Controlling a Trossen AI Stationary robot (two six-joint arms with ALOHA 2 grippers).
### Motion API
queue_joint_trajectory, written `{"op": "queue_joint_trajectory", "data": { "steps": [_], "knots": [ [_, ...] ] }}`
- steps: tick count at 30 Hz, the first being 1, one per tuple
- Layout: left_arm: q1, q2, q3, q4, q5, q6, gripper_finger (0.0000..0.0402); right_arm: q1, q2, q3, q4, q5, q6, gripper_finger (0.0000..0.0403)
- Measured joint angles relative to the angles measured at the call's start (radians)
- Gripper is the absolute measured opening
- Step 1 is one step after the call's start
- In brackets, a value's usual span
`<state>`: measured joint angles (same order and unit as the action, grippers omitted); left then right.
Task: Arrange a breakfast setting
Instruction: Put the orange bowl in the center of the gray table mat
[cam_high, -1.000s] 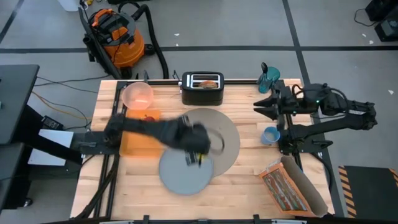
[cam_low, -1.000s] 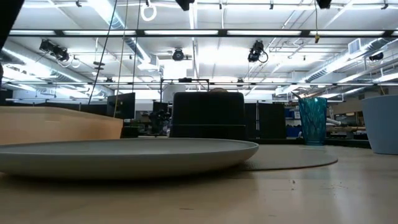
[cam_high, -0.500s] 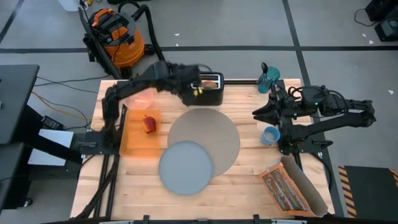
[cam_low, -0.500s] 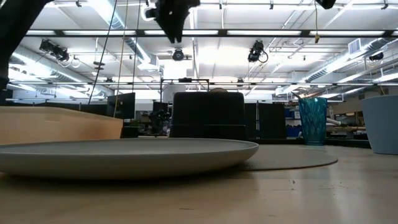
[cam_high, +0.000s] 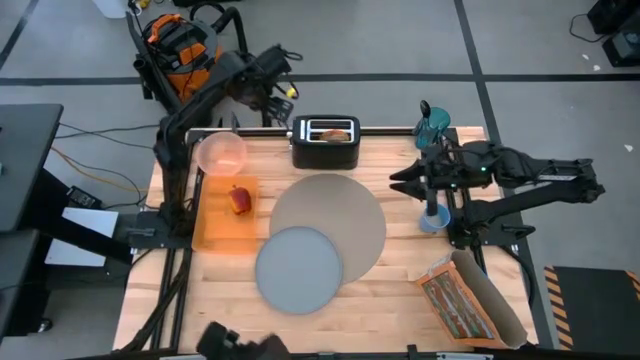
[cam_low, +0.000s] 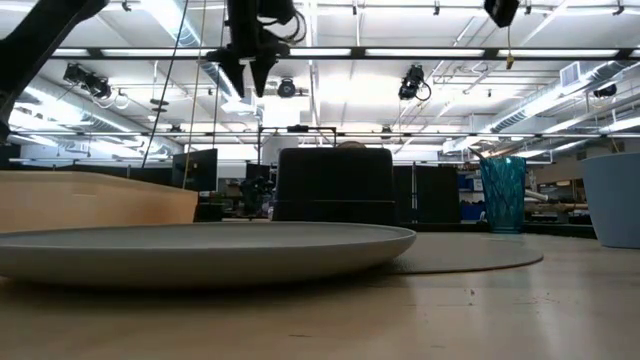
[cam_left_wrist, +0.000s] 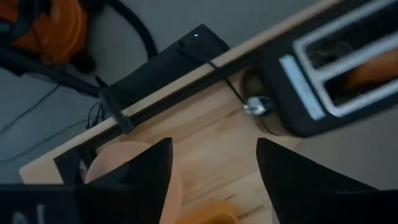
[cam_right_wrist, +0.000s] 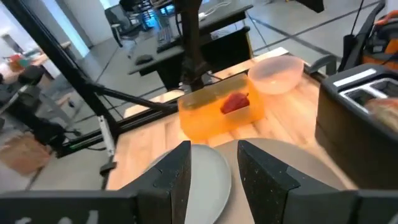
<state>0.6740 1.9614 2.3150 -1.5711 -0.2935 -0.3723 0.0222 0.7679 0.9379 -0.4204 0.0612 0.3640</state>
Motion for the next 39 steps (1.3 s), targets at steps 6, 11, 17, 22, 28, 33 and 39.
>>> {"op": "queue_joint_trajectory", "data": {
  "steps": [6,11,17,22,28,33,39],
  "knots": [
    [0.088,-0.015,-0.153,0.002,0.032,-0.035,0.0242,-0.041,0.073,-0.001,0.059,0.019,-0.156,0.0138],
    [0.089,-0.115,-0.443,0.034,-0.015,-0.067,0.0242,-0.059,0.111,-0.001,0.101,0.028,-0.243,0.0138],
    [0.055,-0.294,-0.802,0.246,-0.005,-0.208,0.0242,-0.093,0.153,-0.001,0.114,0.141,-0.229,0.014],
    [0.001,-0.379,-1.026,0.386,-0.032,-0.257,0.0242,-0.147,0.215,-0.001,0.114,0.131,-0.147,0.0146],
    [-0.008,-0.386,-1.226,0.587,-0.024,-0.271,0.0242,-0.185,0.311,-0.001,0.123,0.075,-0.113,0.0151],
    [-0.004,-0.382,-1.337,0.75,-0.049,-0.27,0.0242,-0.19,0.359,-0.001,0.196,0.072,-0.119,0.015],
    [0.036,-0.382,-1.439,0.92,-0.013,-0.125,0.0225,-0.19,0.384,-0.001,0.268,0.072,-0.123,0.015]
  ]
}}
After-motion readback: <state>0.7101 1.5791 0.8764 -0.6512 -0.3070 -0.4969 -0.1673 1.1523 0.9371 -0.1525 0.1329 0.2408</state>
